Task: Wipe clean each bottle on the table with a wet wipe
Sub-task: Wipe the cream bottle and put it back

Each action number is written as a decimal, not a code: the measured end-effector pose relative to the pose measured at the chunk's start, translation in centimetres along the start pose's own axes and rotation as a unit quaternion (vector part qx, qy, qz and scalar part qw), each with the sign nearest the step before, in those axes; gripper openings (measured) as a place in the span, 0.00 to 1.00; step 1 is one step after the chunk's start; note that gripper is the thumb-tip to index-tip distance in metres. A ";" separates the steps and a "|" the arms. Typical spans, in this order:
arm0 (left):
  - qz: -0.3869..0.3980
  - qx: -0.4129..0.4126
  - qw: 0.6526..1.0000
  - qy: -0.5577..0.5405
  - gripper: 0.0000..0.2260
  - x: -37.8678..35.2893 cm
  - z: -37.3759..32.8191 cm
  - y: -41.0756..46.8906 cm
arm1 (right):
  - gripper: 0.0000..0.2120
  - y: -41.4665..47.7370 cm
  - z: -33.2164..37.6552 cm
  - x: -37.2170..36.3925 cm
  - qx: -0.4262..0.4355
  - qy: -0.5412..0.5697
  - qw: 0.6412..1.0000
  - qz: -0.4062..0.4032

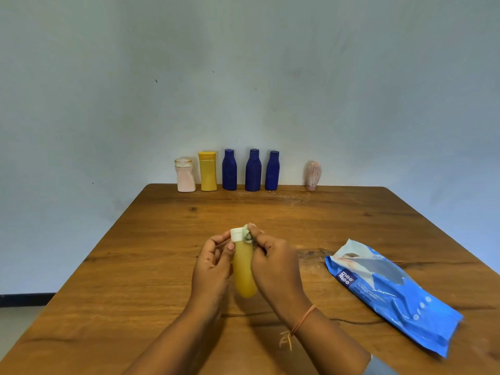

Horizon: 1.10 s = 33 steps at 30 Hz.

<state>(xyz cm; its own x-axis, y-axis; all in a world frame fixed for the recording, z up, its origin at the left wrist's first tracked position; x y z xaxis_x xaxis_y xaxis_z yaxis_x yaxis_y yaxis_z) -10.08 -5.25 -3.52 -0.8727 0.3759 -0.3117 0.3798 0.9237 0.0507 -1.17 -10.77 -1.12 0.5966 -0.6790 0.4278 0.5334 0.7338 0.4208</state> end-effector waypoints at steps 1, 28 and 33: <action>0.004 -0.002 1.000 0.010 0.10 0.0 -0.1 -0.1 | 0.18 -0.3 0.4 0.0 0.027 -0.006 1.000 0.001; 0.020 0.012 0.992 0.122 0.09 0.4 -0.5 0.0 | 0.17 0.0 -0.6 -0.3 -0.058 0.057 0.996 0.025; -0.026 -0.039 0.986 0.161 0.11 0.1 -0.5 0.0 | 0.19 -0.3 0.1 -0.4 -0.003 0.020 0.999 0.025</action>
<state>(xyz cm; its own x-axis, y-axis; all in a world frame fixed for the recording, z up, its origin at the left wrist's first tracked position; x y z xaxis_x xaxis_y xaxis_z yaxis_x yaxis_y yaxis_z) -10.37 -5.16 -3.04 -0.9471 0.3209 0.0000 0.3186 0.9403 0.1196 -1.65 -10.72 -1.31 0.6465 -0.6400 0.4154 0.5058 0.7671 0.3946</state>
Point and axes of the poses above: each hand's wrist, its own y-axis towards the middle knuckle, its own x-axis out of the back of the hand, z = x × y, the point moved 1 cm from there along y, towards the middle knuckle, and after that the axes turned 1 degree about -y, right-handed, at the moved point
